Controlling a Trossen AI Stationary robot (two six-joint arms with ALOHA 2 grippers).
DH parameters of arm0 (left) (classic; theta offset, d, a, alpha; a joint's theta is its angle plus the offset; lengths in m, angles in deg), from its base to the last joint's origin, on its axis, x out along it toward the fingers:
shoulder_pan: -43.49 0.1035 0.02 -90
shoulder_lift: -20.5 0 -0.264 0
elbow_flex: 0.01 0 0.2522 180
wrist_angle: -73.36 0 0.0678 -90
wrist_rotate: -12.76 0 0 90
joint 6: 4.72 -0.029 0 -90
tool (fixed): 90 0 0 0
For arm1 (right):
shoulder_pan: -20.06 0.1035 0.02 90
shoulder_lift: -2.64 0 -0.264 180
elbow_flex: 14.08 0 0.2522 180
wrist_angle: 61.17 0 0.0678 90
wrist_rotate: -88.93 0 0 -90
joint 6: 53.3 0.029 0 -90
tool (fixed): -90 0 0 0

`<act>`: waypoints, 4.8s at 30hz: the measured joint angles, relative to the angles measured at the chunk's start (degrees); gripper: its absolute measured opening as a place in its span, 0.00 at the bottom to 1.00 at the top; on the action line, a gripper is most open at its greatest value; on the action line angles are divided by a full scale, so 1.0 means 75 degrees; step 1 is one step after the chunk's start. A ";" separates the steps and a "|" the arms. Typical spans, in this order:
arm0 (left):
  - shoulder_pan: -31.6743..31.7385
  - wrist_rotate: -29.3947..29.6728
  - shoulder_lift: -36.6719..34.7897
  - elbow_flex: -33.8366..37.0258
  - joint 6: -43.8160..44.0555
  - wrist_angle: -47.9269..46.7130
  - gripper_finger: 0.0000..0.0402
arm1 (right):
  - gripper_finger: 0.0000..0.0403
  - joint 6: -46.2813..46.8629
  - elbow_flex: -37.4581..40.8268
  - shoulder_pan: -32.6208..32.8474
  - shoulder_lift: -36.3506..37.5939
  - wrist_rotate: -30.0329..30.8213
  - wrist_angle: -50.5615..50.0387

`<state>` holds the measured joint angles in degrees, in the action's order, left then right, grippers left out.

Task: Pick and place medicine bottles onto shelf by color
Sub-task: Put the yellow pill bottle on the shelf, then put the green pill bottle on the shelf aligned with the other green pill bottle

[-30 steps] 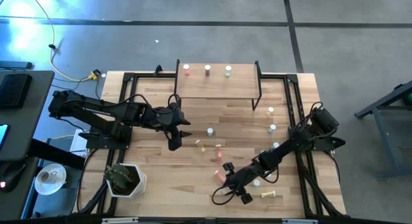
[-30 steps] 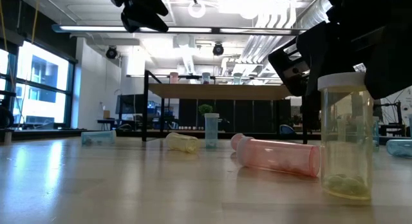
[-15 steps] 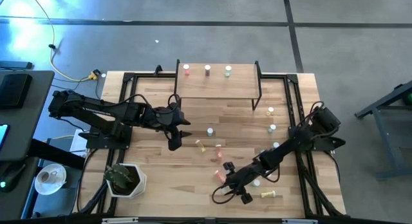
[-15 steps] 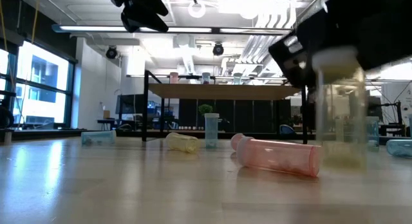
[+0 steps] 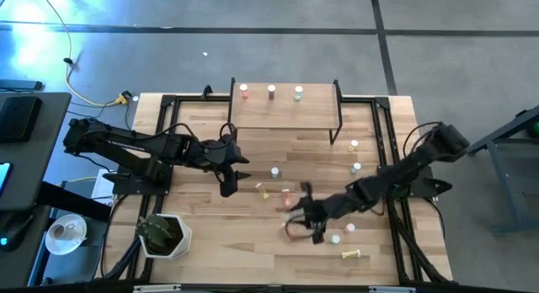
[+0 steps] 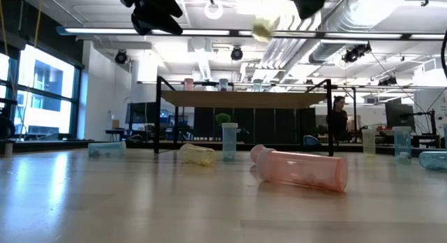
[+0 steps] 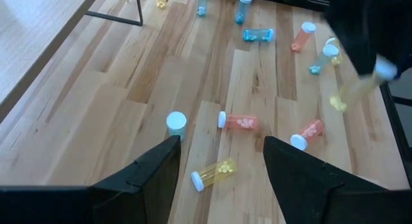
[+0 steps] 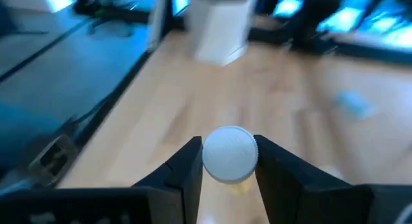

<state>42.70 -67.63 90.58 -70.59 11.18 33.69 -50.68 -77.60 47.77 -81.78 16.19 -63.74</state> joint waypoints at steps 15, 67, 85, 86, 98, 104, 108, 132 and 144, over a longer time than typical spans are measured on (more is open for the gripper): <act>0.0003 0.0249 0.0000 0.0000 -0.0942 0.0073 0.53 | 0.28 -0.1742 0.0000 -0.2180 0.3099 0.1734 -0.0849; 0.0003 0.2011 0.0000 0.0000 -0.2090 0.0233 0.53 | 0.28 -0.0518 -0.1512 -1.0059 0.1898 -0.3006 -0.4288; 0.0006 0.2025 0.0000 0.0000 -0.2224 0.0234 0.53 | 0.28 -0.0391 -0.1509 -1.0050 0.0952 -0.3204 -0.4676; 0.0006 0.2023 0.0000 0.0000 -0.2223 0.0235 0.53 | 0.28 -0.0380 -0.1507 -1.0050 0.0952 -0.3206 -0.4697; 0.0006 0.2022 0.0000 0.0000 -0.2352 0.0236 0.53 | 0.28 -0.0346 -0.1507 -1.0050 0.0955 -0.3227 -0.4754; 0.0006 0.2022 0.0000 0.0000 -0.2352 0.0236 0.53 | 0.34 -0.0377 -0.1507 -1.0047 0.0958 -0.3223 -0.4804; 0.0006 0.2025 0.0000 0.0000 -0.2352 0.0236 0.53 | 0.41 -0.0380 -0.1498 -1.0044 0.0955 -0.3223 -0.4821; 0.0009 0.2034 0.0000 0.0000 -0.2352 0.0236 0.53 | 0.50 -0.0406 -0.1498 -1.0047 0.1814 -0.3165 -0.4530; 0.0009 0.1972 0.0000 0.0000 -0.2201 0.0095 0.53 | 0.50 -0.0406 -0.1498 -0.9561 0.2453 -0.3320 -0.4923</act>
<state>42.76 -52.84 90.58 -70.59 -5.33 34.40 -53.73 -88.84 -23.93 -63.38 -8.71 -100.66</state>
